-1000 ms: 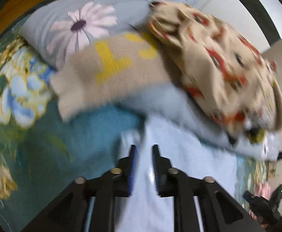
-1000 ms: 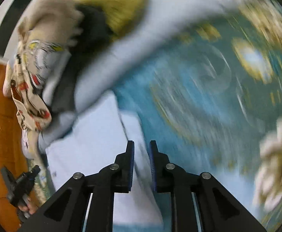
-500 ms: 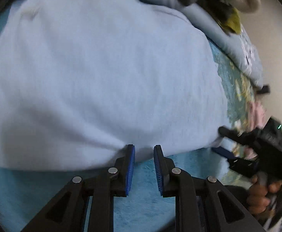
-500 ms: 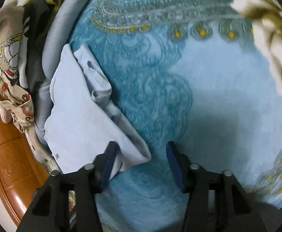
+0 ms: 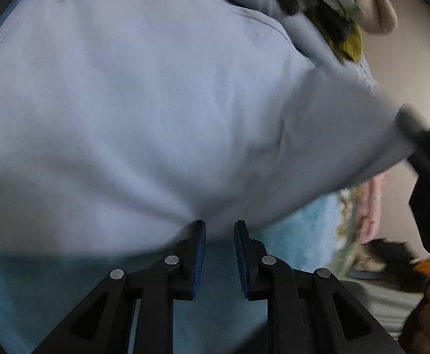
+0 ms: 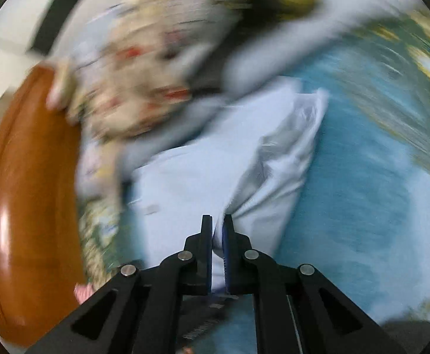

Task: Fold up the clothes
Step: 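Press and straighten the folded shirt bundle with both tools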

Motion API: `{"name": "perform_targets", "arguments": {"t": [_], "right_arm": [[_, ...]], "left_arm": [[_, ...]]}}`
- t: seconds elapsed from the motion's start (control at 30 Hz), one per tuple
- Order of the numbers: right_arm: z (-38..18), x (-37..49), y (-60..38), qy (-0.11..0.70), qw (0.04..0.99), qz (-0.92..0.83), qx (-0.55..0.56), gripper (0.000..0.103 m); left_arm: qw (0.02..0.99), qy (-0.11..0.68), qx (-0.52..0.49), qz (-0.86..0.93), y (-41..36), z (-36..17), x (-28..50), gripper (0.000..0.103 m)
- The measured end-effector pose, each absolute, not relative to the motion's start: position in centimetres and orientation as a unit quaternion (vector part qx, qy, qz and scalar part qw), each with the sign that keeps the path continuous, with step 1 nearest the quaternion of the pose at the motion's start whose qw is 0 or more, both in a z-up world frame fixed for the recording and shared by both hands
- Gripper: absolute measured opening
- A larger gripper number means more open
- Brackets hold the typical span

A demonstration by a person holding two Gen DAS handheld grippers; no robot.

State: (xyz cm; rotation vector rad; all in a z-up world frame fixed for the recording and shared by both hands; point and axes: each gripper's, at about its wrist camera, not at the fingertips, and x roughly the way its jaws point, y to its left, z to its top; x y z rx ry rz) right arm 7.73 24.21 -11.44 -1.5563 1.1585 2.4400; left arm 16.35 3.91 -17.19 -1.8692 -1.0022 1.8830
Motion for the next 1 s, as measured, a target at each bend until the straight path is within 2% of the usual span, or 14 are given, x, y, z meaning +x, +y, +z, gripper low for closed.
{"name": "perform_targets", "arguments": {"t": [0.07, 0.13, 0.27, 0.4, 0.5, 0.63, 0.67, 0.7, 0.77, 0.83, 1.0], "right_arm": [[-10.3, 6.6, 21.1, 0.346, -0.037, 0.800, -0.489, 0.006], [-9.5, 5.8, 17.6, 0.320, -0.094, 0.811, -0.481, 0.006], [-12.0, 3.6, 10.1, 0.244, -0.162, 0.795, -0.531, 0.006], [-15.9, 3.1, 7.4, 0.232, -0.158, 0.763, -0.582, 0.006], [-16.6, 3.0, 6.3, 0.212, -0.156, 0.754, -0.602, 0.006], [-16.2, 3.7, 7.4, 0.224, -0.176, 0.748, -0.600, 0.009], [-16.3, 3.8, 7.7, 0.233, -0.186, 0.738, -0.605, 0.013], [-16.4, 4.1, 8.4, 0.248, -0.199, 0.727, -0.609, 0.028], [-16.2, 4.7, 10.2, 0.272, -0.184, 0.730, -0.600, 0.047], [-16.0, 5.6, 12.9, 0.299, -0.147, 0.738, -0.586, 0.047], [-17.5, 8.5, 20.4, 0.372, -0.036, 0.728, -0.575, 0.047]], "left_arm": [[0.145, -0.391, -0.631, 0.655, 0.3, -16.2, 18.3, 0.023], [0.119, -0.391, -0.615, 0.674, -3.4, -15.4, 20.2, 0.025], [0.050, -0.418, -0.598, 0.682, -10.1, -15.4, 23.8, 0.027], [0.013, -0.455, -0.576, 0.679, -13.3, -15.5, 25.7, 0.027], [0.006, -0.478, -0.560, 0.676, -14.2, -15.6, 25.6, 0.029], [0.017, -0.482, -0.553, 0.680, -13.4, -15.3, 23.3, 0.035], [0.027, -0.478, -0.554, 0.681, -13.2, -15.2, 22.8, 0.038], [0.037, -0.474, -0.555, 0.683, -12.9, -15.1, 22.3, 0.041], [0.057, -0.466, -0.556, 0.686, -12.4, -14.9, 21.2, 0.048], [0.069, -0.451, -0.561, 0.690, -11.8, -14.9, 20.4, 0.056], [0.066, -0.432, -0.572, 0.695, -9.1, -15.9, 18.9, 0.055]]}}
